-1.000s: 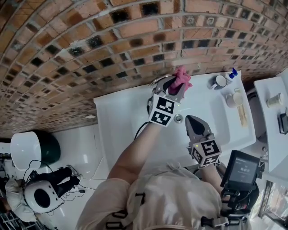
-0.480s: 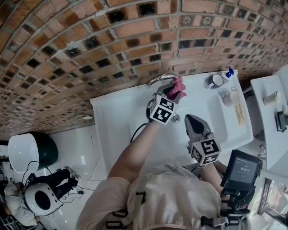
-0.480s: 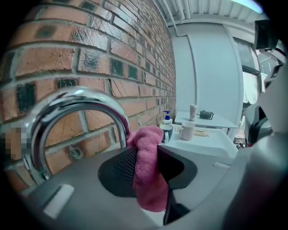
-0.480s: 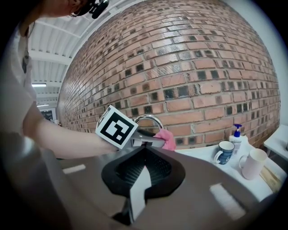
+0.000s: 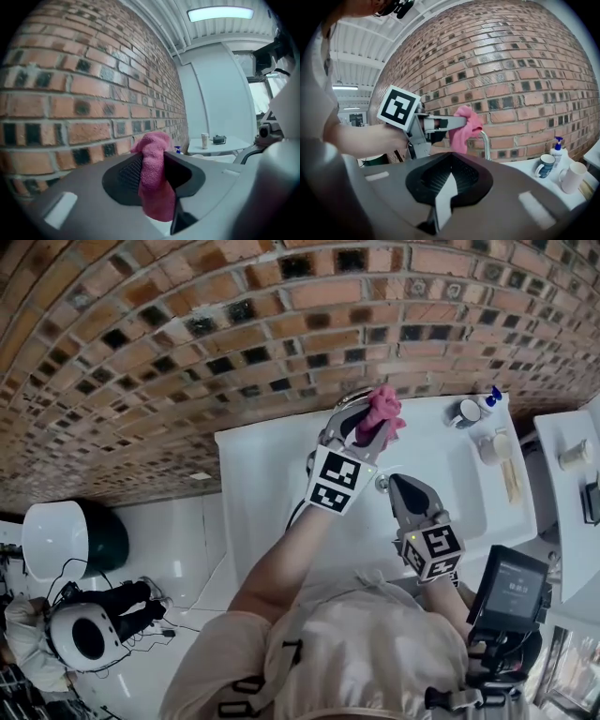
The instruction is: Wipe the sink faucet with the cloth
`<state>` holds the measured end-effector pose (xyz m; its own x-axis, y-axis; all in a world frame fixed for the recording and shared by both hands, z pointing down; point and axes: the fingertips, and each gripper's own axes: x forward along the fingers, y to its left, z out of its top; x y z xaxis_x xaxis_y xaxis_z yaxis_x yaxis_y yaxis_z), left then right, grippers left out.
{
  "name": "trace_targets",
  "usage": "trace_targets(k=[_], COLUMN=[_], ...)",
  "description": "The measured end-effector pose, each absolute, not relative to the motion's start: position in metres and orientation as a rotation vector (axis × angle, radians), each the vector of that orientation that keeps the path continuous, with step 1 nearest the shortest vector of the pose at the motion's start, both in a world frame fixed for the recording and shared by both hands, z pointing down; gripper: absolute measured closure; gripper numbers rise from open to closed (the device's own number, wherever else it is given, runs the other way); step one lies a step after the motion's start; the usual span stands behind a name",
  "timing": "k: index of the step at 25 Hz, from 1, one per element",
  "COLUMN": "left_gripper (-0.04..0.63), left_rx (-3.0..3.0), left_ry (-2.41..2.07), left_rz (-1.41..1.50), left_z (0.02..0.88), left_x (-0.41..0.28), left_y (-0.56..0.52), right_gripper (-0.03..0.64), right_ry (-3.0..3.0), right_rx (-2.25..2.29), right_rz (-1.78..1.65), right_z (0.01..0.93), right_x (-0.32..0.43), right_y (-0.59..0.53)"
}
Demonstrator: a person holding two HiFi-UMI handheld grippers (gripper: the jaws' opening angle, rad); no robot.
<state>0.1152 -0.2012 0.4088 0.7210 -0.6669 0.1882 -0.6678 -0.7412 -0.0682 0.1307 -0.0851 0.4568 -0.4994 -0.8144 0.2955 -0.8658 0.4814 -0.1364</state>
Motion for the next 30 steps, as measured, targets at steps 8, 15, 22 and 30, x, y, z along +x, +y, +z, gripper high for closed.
trace_targets(k=[8,15,22,30], left_gripper=[0.471,0.471,0.471,0.471], left_rx=[2.764,2.517,2.312,2.192], left_ry=[-1.520,-1.649,-1.676,-1.564], left_rz=[0.342,0.448,0.535,0.708], left_z=[0.410,0.475,0.539,0.632], left_x=[-0.023,-0.128,-0.196,-0.213], left_y=[-0.160,-0.116,-0.079,-0.062], right_gripper=[0.632,0.632,0.632,0.632], right_ry=[-2.627,-2.682,-2.672,-2.650], right_rx=[1.244,1.061,1.001,0.957], right_rz=[0.368,0.346,0.373,0.365], right_z=[0.449,0.451,0.459,0.466], right_x=[0.049,-0.025,-0.063,-0.086], right_y=[-0.062,-0.042,-0.036,-0.039])
